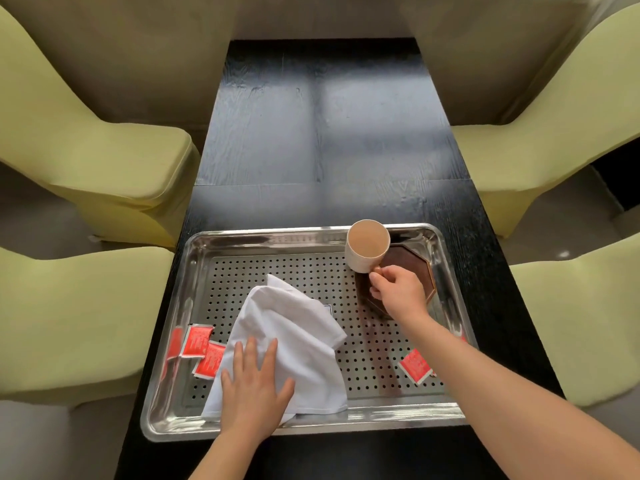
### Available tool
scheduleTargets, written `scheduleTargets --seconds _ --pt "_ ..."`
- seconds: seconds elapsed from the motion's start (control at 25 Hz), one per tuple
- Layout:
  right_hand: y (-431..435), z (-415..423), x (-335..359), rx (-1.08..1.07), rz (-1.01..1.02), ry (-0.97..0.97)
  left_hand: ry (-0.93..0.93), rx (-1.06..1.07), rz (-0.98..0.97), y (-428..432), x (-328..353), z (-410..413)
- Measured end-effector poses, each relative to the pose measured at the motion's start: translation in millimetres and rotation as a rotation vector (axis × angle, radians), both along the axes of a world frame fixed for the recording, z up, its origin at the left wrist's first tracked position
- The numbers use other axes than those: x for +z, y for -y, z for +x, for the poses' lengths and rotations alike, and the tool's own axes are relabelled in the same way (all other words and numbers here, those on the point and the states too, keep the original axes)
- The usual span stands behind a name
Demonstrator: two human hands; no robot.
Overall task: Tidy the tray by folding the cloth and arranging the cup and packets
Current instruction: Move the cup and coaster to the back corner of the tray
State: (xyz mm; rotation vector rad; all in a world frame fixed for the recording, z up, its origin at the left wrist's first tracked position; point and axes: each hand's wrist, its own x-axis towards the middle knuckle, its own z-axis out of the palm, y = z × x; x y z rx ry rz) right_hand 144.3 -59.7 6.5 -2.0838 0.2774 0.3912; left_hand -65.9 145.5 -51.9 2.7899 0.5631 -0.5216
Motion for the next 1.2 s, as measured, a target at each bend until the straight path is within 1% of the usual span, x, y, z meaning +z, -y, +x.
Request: scheduleTargets --seconds 0.12,0.28,0.92,1.12,1.2 --pt "27.9 1.9 2.3 -0.096 0.025 -0.002 0.009 0.017 -0.017 -0.5 0.5 1.0" --pt "46.3 -2.4 2.5 -0.146 -0.003 -0.003 0.012 0.036 -0.044 1.8 0.8 2.3" --pt "48.3 -16.2 -3.8 -0.177 -0.042 0.003 0.026 0.080 -0.063 3.8 1.2 0.6" --pt "53.6 -22.4 -2.6 -0.184 0.015 0.016 0.024 0.080 -0.070 4.0 3.6 -0.9" --pt "57.0 -23.6 -2.8 -0.167 0.006 0.019 0.027 0.087 -0.076 4.1 4.7 -2.9"
